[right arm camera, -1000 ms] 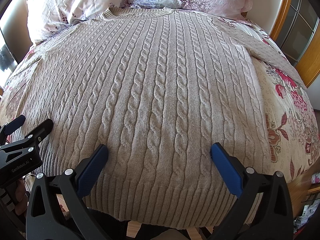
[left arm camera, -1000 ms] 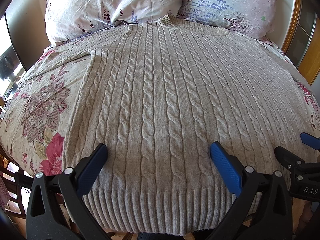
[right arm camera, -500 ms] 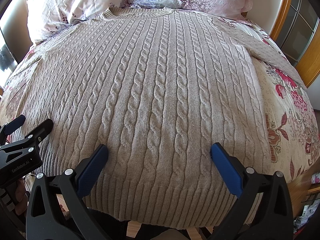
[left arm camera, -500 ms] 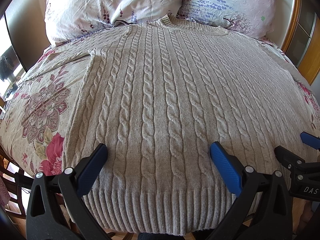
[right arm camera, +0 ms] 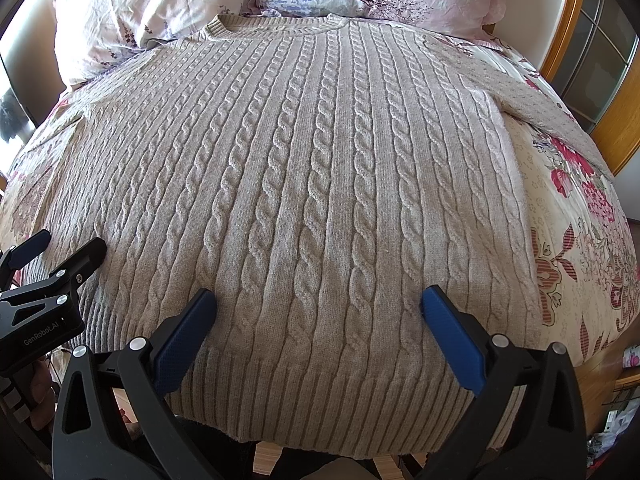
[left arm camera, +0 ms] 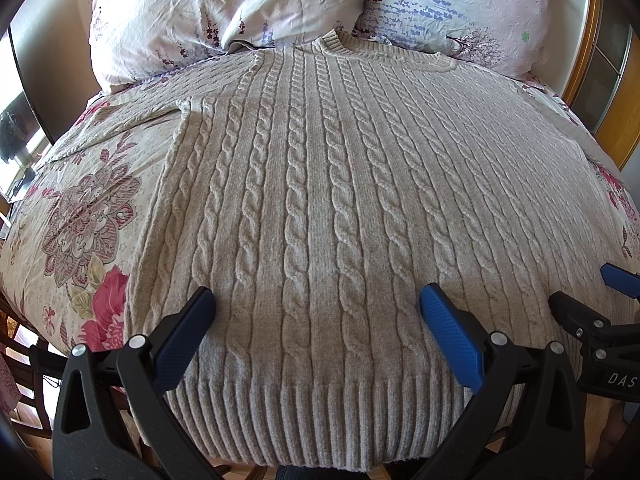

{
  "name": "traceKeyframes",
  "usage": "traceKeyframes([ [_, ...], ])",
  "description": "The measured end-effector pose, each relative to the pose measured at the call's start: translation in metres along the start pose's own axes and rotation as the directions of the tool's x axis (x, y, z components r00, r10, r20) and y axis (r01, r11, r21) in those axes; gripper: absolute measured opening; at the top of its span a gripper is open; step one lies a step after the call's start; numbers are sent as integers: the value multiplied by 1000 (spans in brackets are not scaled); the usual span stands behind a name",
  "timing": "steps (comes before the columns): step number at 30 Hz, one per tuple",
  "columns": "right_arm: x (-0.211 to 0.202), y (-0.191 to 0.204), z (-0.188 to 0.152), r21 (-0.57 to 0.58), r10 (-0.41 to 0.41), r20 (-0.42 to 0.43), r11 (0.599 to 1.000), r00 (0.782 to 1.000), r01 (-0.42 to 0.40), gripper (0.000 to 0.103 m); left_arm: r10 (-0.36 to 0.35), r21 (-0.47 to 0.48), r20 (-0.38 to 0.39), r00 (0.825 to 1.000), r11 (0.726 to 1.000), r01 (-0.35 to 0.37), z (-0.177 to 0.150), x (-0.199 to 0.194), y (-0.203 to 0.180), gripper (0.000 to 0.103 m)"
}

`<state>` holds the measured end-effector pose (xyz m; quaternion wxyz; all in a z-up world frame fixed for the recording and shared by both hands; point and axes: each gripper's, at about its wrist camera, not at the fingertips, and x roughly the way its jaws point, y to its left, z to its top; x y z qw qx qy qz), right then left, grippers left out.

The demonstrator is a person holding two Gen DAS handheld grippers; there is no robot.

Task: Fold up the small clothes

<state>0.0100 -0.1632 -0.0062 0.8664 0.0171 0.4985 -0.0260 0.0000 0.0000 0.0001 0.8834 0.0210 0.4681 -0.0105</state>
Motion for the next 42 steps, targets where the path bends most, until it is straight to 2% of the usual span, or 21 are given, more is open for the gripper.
traceKeyframes([
  [29, 2, 0, 0, -5, 3, -1, 1000, 1000, -3, 102, -3, 3, -2, 1000, 1000, 3, 0, 0, 0, 101],
  [34, 3, -1, 3, -42, 29, 25, 999, 999, -28, 102, -16, 28, -12, 1000, 999, 16, 6, 3, 0, 101],
  [36, 3, -5, 4, -66, 75, 32, 995, 997, -73, 102, -29, 49, -21, 999, 998, 30, 9, 3, 0, 101],
  [38, -5, -25, 14, 7, 174, 72, 985, 982, -175, 102, -39, 45, -26, 999, 998, 40, 11, 2, 2, 101],
  [39, -9, -38, 20, 57, 192, 104, 979, 976, -198, 102, -46, 37, -23, 999, 998, 47, 14, 2, 4, 101],
  [42, -20, -92, 46, 226, 175, 188, 950, 967, -216, 102, -101, 7, -6, 995, 995, 101, 22, 0, 11, 101],
])
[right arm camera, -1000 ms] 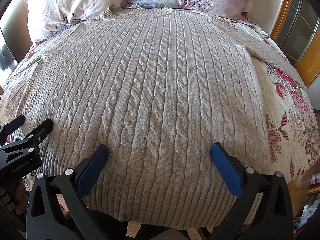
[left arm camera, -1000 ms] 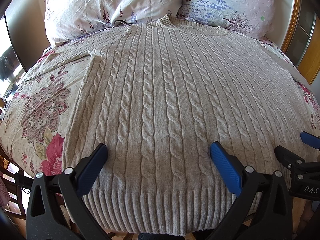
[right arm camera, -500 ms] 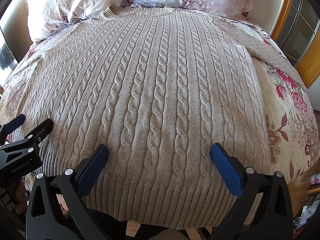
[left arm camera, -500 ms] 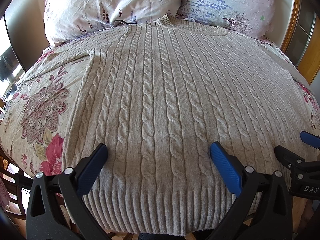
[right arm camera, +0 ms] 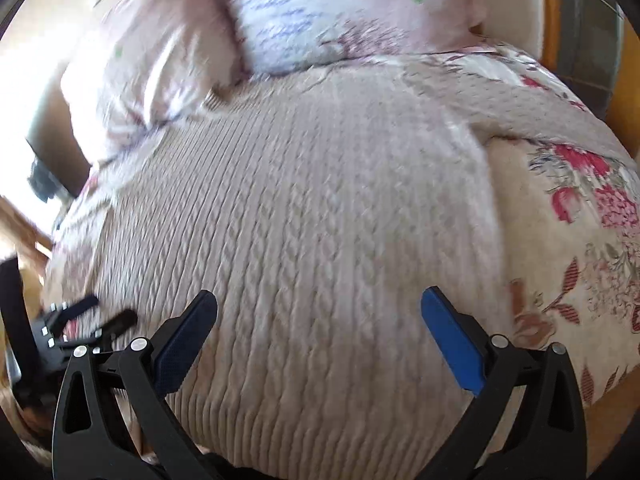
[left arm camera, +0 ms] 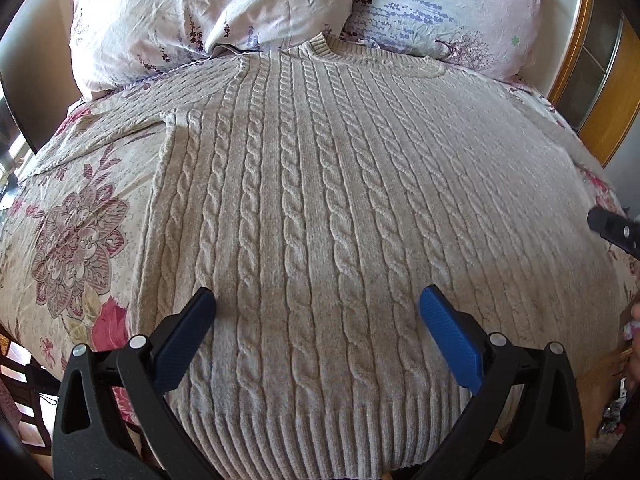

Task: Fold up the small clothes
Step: 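Move the right tool to the sweater sleeve and grasp its cuff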

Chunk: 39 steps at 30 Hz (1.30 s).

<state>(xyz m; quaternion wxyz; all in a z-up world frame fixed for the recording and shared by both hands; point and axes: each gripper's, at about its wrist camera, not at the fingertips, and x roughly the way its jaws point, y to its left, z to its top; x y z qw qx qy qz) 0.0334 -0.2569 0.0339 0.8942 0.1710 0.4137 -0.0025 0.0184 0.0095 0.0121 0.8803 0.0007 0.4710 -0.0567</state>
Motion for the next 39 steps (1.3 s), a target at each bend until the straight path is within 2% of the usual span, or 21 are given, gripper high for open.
traceKeyframes([
  [4, -7, -64, 43, 204, -33, 37, 979, 999, 25, 99, -149, -85, 57, 987, 984, 154, 14, -5, 13, 101],
  [6, -7, -98, 59, 313, -37, 59, 950, 998, 16, 98, -160, -113, 89, 983, 979, 170, 21, -7, 16, 101],
  [7, -7, -112, 65, 360, -32, 69, 933, 997, 5, 91, -153, -123, 104, 983, 979, 166, 24, -9, 17, 101],
  [8, -5, -125, 71, 407, -24, 74, 913, 997, -8, 80, -146, -128, 122, 982, 979, 161, 27, -10, 18, 101],
  [11, 7, -164, 80, 563, 2, 77, 825, 997, -45, 68, -145, -145, 181, 973, 974, 172, 34, -14, 21, 101],
  [13, 16, -185, 80, 654, 30, 90, 752, 995, -82, 63, -135, -170, 202, 970, 971, 171, 38, -16, 24, 101],
  [19, 37, -220, 78, 802, 31, 126, 586, 992, -120, 51, -110, -216, 205, 973, 964, 154, 47, -12, 34, 101],
  [20, 38, -223, 78, 811, 31, 140, 570, 990, -132, 47, -106, -223, 203, 973, 963, 151, 48, -11, 35, 101],
  [25, 35, -237, 81, 838, -18, 186, 525, 982, -149, 43, -94, -246, 195, 976, 959, 141, 48, -7, 40, 101],
  [27, 36, -245, 81, 850, -27, 205, 501, 978, -164, 38, -92, -250, 191, 977, 958, 139, 48, -6, 41, 101],
  [29, 37, -249, 81, 853, -33, 203, 496, 979, -161, 28, -91, -251, 187, 978, 958, 137, 48, -5, 41, 101],
  [34, 38, -250, 83, 841, -61, 201, 523, 978, -140, 12, -96, -259, 178, 979, 956, 140, 47, -2, 43, 101],
  [35, 36, -247, 86, 830, -71, 206, 541, 976, -136, 10, -96, -260, 176, 980, 955, 140, 47, -1, 43, 101],
  [39, 18, -218, 117, 720, -53, 294, 669, 954, -185, 9, -99, -262, 171, 980, 954, 142, 47, 0, 44, 101],
])
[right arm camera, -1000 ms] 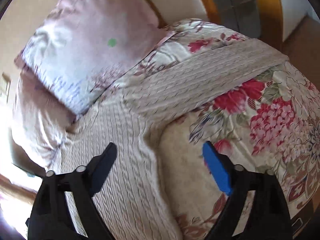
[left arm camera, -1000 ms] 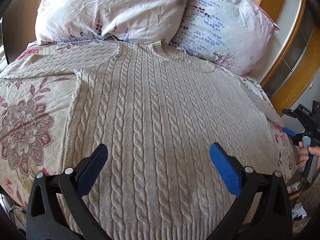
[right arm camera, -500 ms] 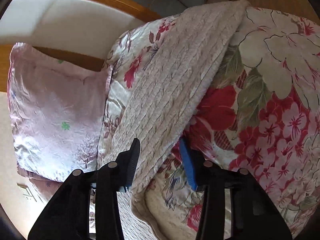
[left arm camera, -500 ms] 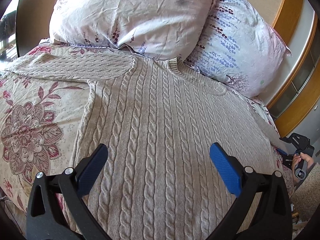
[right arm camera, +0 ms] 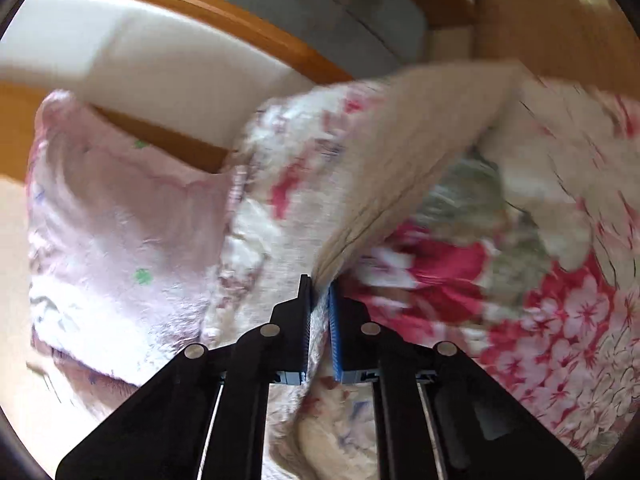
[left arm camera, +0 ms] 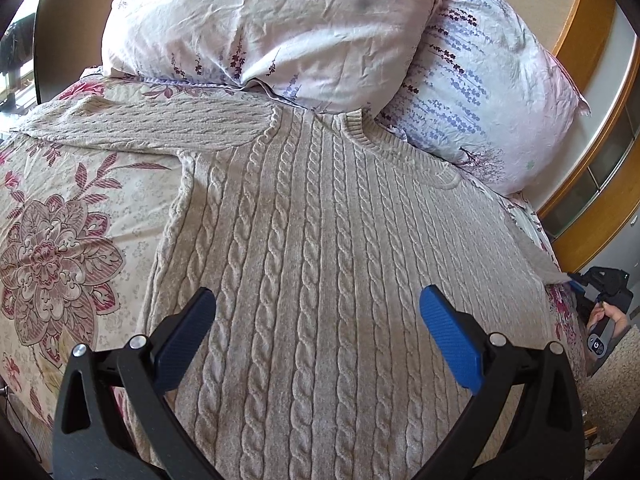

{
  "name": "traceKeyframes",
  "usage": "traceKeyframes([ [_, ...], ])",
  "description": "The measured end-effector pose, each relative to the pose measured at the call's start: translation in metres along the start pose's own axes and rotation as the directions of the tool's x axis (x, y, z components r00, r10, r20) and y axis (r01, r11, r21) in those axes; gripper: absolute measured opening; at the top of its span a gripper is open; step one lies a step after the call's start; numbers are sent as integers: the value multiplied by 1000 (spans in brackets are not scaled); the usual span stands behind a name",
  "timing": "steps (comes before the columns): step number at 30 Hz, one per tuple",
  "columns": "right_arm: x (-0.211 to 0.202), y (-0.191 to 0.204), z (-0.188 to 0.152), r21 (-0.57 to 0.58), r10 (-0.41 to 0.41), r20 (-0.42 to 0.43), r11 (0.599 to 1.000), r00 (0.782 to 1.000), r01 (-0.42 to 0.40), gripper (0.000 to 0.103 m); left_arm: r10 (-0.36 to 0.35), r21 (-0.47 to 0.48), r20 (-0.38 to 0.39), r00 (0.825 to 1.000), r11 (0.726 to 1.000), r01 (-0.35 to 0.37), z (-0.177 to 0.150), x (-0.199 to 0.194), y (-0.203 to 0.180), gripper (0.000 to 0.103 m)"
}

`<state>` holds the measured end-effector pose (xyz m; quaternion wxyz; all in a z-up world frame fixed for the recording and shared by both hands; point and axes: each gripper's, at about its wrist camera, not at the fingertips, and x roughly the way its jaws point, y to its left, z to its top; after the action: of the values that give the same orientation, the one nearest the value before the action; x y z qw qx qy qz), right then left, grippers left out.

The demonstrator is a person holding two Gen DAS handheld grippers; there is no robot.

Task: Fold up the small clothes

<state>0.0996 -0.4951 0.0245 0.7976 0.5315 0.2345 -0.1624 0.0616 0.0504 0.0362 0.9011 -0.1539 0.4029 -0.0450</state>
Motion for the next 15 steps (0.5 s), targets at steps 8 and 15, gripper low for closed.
traceKeyframes([
  [8, 0, 113, -38, -285, 214, -111, 929, 970, -238, 2, -16, 7, -8, 1000, 1000, 17, -2, 1, -1, 101],
  [15, 8, 50, -46, -85, 4, -165, 996, 986, -18, 40, 8, -24, 16, 1000, 1000, -8, -5, -8, 13, 101],
])
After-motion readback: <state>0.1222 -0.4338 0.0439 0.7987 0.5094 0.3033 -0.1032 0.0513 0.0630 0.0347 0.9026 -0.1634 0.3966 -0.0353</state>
